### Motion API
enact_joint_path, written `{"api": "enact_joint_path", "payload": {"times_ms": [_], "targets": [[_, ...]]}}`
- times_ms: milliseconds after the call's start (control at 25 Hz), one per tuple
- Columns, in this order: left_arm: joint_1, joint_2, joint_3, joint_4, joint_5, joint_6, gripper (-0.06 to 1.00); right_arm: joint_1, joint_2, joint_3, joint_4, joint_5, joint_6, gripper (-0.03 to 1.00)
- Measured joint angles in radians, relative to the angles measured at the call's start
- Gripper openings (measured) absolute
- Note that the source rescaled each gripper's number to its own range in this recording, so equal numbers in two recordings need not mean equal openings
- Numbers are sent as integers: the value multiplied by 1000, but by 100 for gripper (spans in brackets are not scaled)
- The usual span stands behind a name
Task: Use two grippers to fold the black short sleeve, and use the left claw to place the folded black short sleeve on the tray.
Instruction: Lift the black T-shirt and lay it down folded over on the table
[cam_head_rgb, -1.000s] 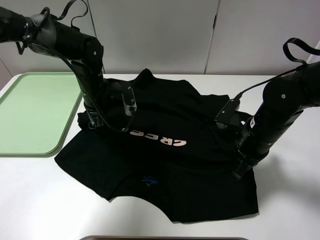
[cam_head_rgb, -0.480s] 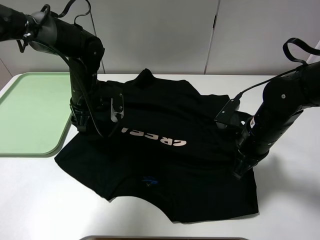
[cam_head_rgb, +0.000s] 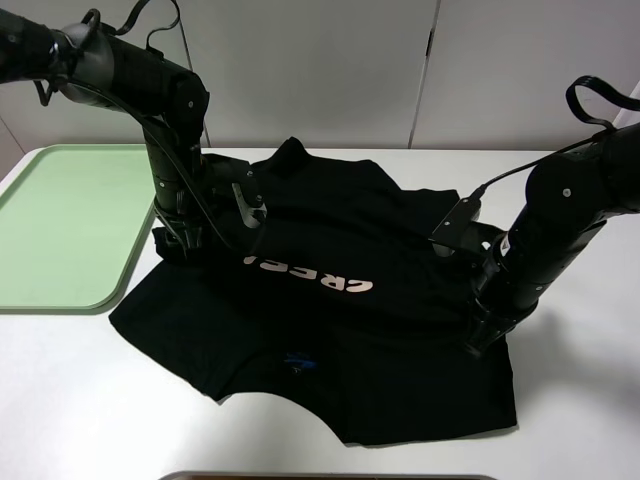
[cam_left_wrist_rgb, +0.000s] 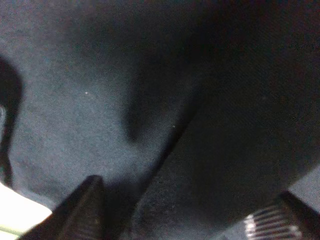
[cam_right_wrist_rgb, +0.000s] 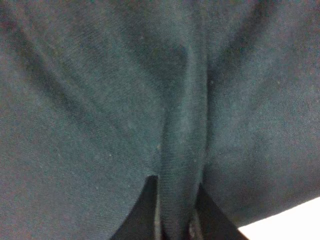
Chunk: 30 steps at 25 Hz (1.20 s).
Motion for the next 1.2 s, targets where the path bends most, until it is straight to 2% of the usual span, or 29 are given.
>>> {"api": "enact_joint_path", "payload": {"times_ms": [80, 120, 240, 360, 640, 800, 1000, 1200], "targets": [[0, 0, 0, 0, 15, -5, 45, 0, 0, 0, 0, -3, 0, 1], [0, 0, 0, 0, 24, -6, 35, 0, 0, 0, 0, -4, 0, 1], [0, 0, 0, 1, 50, -7, 14, 0, 0, 0, 0, -5, 7, 1], [0, 0, 0, 0, 61, -13, 3, 0, 0, 0, 0, -7, 12, 1], [0, 0, 0, -17, 93, -139, 2, 0, 0, 0, -1, -18, 15, 1], [0, -14, 0, -59, 126, -149, 2, 0, -13, 0, -19, -12, 23, 1], [0, -113, 0, -87, 150, -152, 2, 0, -116, 0, -91, -7, 95, 1], [-1, -278, 0, -115, 165, -145, 2, 0, -345, 1, -177, 6, 164, 1]]}}
